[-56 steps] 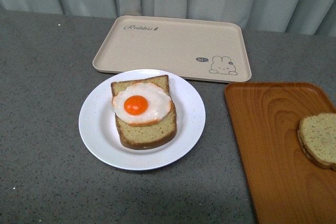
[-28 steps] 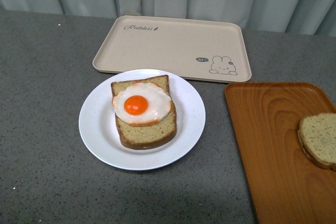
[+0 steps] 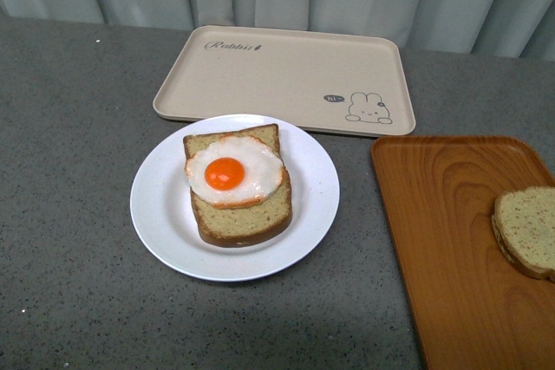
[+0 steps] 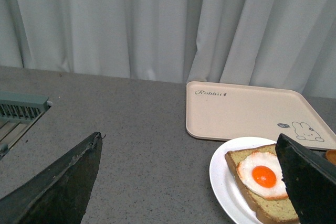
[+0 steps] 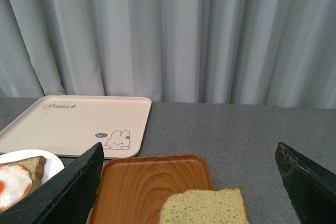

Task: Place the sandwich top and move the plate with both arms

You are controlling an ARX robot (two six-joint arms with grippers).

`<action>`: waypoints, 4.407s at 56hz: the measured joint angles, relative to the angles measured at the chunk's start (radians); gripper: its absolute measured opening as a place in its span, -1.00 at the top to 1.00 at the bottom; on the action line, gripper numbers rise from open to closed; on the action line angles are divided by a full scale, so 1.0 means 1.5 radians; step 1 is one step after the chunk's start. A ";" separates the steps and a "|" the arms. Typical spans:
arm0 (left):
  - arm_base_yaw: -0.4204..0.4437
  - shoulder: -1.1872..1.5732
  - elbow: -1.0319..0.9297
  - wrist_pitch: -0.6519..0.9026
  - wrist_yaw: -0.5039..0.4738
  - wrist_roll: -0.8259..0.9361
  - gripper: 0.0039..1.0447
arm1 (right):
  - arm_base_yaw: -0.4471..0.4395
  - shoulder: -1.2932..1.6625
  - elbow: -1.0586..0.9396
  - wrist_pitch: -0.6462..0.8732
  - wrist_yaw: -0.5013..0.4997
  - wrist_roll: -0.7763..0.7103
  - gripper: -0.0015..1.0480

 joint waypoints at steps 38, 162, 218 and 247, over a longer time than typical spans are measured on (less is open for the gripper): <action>0.000 0.000 0.000 0.000 0.000 0.000 -0.89 | -0.017 0.125 0.028 -0.031 0.119 -0.052 -0.83; 0.000 0.000 0.000 0.000 0.000 0.000 -0.88 | -0.300 1.333 0.532 0.014 -0.281 0.231 0.38; 0.000 0.000 0.000 0.000 0.000 0.000 -0.88 | -0.206 1.120 0.526 0.023 -0.404 0.281 0.96; 0.000 0.000 0.000 0.000 0.000 0.000 -0.88 | 0.135 1.121 0.511 0.159 -0.373 0.456 0.96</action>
